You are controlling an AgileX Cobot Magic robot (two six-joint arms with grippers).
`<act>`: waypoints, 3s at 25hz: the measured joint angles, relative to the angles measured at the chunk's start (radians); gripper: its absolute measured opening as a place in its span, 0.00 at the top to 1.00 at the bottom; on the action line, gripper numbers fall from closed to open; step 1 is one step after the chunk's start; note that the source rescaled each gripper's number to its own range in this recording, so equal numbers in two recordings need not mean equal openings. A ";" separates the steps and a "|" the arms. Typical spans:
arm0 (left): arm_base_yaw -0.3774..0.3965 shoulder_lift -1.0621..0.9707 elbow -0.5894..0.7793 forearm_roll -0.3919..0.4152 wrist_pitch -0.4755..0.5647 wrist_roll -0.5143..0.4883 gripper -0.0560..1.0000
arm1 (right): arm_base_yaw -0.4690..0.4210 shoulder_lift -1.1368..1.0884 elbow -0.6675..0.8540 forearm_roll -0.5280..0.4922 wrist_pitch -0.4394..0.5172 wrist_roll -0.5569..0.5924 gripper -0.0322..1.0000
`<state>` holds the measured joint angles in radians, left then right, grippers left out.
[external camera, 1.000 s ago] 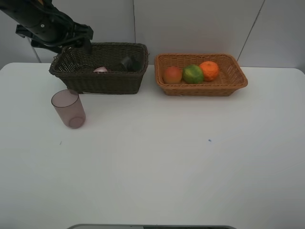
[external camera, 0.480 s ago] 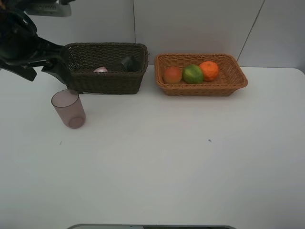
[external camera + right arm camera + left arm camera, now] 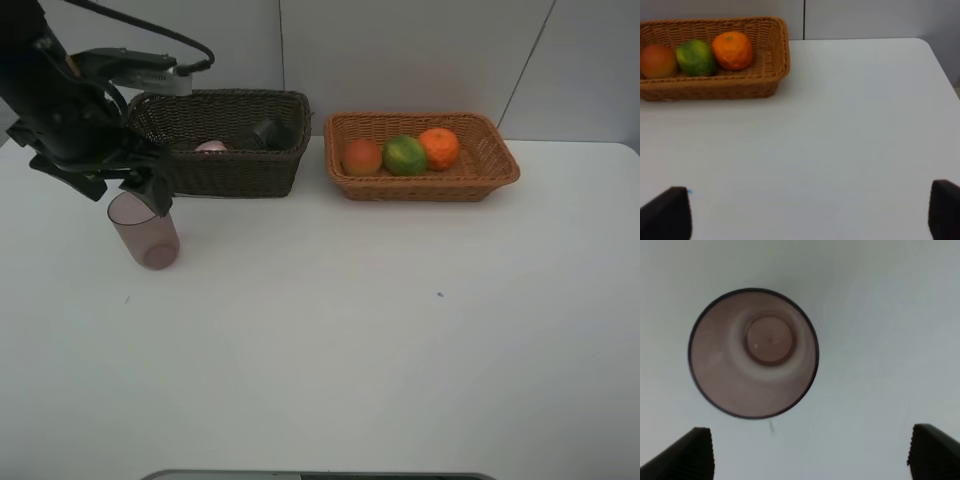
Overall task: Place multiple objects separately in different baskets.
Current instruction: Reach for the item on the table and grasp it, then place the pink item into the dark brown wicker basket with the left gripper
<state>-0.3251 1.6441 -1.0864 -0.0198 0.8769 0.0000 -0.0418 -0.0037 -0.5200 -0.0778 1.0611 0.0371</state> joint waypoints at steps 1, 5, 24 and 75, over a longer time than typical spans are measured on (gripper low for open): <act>-0.010 0.025 -0.011 0.005 0.000 0.000 0.01 | 0.000 0.000 0.000 0.000 0.000 0.000 0.00; -0.037 0.107 -0.074 0.020 0.009 0.030 0.01 | 0.000 0.000 0.000 0.000 0.000 0.000 0.00; -0.052 0.251 -0.114 0.045 0.019 0.059 0.01 | 0.000 0.000 0.000 0.000 0.000 0.000 0.00; -0.052 0.238 -0.105 0.096 -0.018 0.013 0.95 | 0.000 0.000 0.000 0.000 0.000 0.000 0.00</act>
<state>-0.3772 1.8824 -1.1909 0.0766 0.8587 0.0133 -0.0418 -0.0037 -0.5200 -0.0778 1.0611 0.0371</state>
